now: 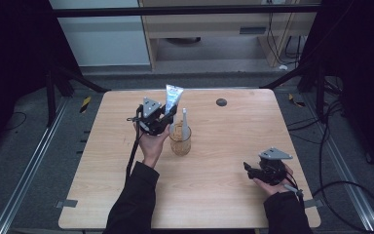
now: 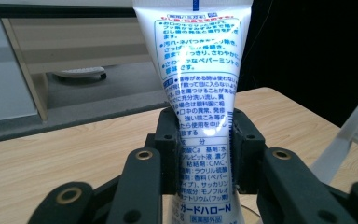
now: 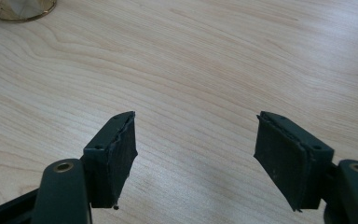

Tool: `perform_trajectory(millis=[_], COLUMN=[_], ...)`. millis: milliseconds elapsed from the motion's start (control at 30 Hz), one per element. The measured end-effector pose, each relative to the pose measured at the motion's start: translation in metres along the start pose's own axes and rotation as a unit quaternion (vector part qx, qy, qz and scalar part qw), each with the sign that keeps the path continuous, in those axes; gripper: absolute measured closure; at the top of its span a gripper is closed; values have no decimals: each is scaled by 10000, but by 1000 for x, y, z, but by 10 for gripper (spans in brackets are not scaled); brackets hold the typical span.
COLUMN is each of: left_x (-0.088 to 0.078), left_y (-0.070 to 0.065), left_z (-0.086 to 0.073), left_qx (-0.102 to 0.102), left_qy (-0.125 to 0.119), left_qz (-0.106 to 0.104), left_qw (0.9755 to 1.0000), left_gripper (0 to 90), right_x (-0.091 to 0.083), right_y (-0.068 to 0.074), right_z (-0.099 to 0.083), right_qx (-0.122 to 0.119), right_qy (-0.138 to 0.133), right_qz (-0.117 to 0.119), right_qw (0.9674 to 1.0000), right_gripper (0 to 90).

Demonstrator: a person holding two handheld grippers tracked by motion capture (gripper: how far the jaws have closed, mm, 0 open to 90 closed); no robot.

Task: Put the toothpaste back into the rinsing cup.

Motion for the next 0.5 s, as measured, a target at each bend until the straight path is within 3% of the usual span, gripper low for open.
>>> perform_trajectory(millis=[500], left_x=[13], left_y=[3], left_z=[-2], left_qx=[-4], left_qy=[-186], left_qz=[-8], left_qw=[9998], left_gripper=[680], right_x=[1], right_y=[1], right_z=[-1], right_qx=[26], right_qy=[46], right_qz=[12], right_qw=[10000], right_gripper=[293])
Point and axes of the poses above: each handheld gripper's, and its own axes: x roughly forward along the jaws, z roughly out of its top, y roughly to its left, the point moved 10 cm from there along x, roughly forward along the jaws, and after that the axes turned 11 degrees about -z, right-handed, at the moved point
